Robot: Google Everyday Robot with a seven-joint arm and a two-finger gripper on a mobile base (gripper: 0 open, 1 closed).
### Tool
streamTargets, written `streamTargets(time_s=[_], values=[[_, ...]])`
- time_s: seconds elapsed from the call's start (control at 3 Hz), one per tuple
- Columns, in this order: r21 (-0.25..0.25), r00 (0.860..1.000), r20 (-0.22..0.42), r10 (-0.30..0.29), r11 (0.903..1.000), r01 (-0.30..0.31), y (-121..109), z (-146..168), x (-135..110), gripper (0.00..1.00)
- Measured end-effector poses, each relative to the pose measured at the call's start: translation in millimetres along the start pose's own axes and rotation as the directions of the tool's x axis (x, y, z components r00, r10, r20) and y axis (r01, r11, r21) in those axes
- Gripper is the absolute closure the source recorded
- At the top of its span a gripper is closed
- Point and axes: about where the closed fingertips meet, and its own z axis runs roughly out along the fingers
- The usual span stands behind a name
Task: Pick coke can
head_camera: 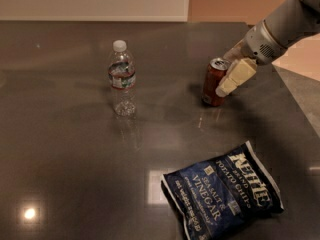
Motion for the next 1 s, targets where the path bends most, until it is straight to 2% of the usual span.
streamTargets(time_s=[0.67, 1.0], values=[[-0.024, 0.999, 0.043, 0.001, 0.9997, 0.0, 9.6, -2.8, -10.2, 0.64], [-0.045, 0.997, 0.071, -0.041, 0.998, 0.044, 30.3, -18.7, -28.7, 0.87]])
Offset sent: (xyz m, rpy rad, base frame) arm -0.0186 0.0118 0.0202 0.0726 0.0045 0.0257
